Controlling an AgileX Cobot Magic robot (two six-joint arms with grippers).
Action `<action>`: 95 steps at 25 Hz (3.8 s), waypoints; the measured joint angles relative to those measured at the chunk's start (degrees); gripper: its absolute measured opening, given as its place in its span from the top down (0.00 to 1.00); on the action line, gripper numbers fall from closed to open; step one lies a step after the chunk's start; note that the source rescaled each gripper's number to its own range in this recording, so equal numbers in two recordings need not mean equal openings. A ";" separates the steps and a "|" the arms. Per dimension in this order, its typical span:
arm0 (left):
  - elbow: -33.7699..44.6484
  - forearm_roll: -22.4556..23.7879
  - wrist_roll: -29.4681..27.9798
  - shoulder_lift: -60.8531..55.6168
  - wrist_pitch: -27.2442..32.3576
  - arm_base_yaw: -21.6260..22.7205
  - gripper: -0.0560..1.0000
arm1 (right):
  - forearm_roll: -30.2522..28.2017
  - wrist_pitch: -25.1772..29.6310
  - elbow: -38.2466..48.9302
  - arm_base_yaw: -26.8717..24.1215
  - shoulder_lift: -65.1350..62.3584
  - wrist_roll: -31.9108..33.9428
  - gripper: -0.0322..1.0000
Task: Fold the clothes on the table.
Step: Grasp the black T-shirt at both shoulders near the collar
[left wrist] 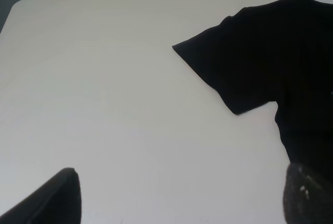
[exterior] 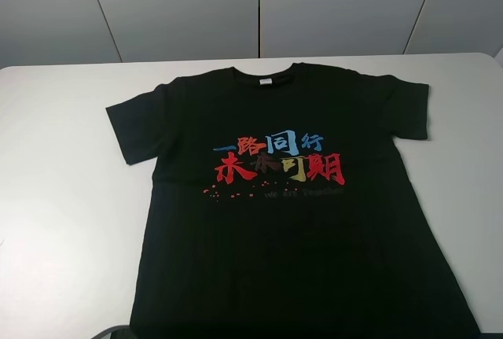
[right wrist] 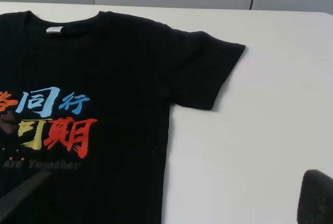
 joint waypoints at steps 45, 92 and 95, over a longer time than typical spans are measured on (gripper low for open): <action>-23.75 -8.52 31.51 65.93 -5.75 -4.21 0.00 | 12.10 -14.28 -19.93 0.00 63.65 -24.83 0.01; -38.66 5.26 38.39 119.30 -15.79 -35.01 0.00 | 15.32 -11.02 -28.22 1.12 85.79 -34.21 0.01; -39.01 5.64 37.13 119.90 -15.79 -35.01 0.01 | 15.32 -10.40 -28.22 1.12 85.79 -34.21 0.01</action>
